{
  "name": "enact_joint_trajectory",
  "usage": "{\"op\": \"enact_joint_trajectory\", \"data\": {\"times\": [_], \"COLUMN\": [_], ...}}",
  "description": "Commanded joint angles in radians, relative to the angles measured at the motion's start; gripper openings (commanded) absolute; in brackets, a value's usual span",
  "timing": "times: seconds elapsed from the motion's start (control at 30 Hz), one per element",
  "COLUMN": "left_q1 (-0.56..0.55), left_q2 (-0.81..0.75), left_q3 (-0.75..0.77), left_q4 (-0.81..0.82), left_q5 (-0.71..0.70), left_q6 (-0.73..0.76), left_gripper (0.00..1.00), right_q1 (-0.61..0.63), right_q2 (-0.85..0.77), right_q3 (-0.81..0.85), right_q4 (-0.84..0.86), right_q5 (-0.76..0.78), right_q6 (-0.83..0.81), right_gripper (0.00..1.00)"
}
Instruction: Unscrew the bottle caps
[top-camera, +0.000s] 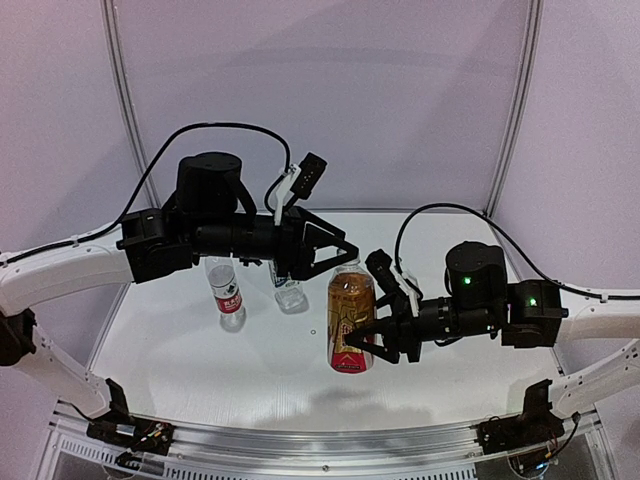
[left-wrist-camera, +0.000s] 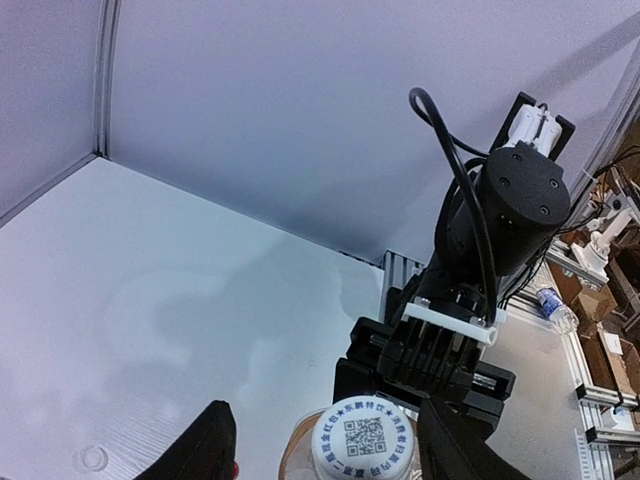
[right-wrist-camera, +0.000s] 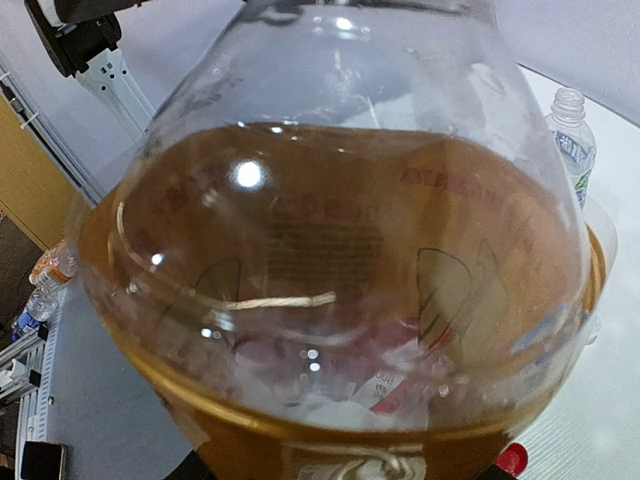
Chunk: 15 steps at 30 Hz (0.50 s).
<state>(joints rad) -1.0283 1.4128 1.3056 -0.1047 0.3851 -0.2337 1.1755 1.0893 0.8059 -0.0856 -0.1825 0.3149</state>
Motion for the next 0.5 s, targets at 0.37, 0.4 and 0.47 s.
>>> {"op": "enact_joint_trajectory", "data": {"times": [0.37, 0.4, 0.47], "left_q1": [0.002, 0.002, -0.002], "left_q2": [0.024, 0.025, 0.027], "left_q3": [0.020, 0.020, 0.020], "left_q4": [0.002, 0.002, 0.000], "left_q5": [0.088, 0.092, 0.097], "left_q6": [-0.015, -0.014, -0.012], "left_gripper": [0.44, 0.48, 0.53], "right_q1": [0.010, 0.010, 0.010], "right_q2": [-0.026, -0.026, -0.027], "right_q3": [0.006, 0.006, 0.006], "right_q4": [-0.008, -0.008, -0.008], "right_q5": [0.012, 0.011, 0.012], "right_q6": [-0.007, -0.007, -0.005], "right_gripper": [0.53, 0.53, 0.53]}}
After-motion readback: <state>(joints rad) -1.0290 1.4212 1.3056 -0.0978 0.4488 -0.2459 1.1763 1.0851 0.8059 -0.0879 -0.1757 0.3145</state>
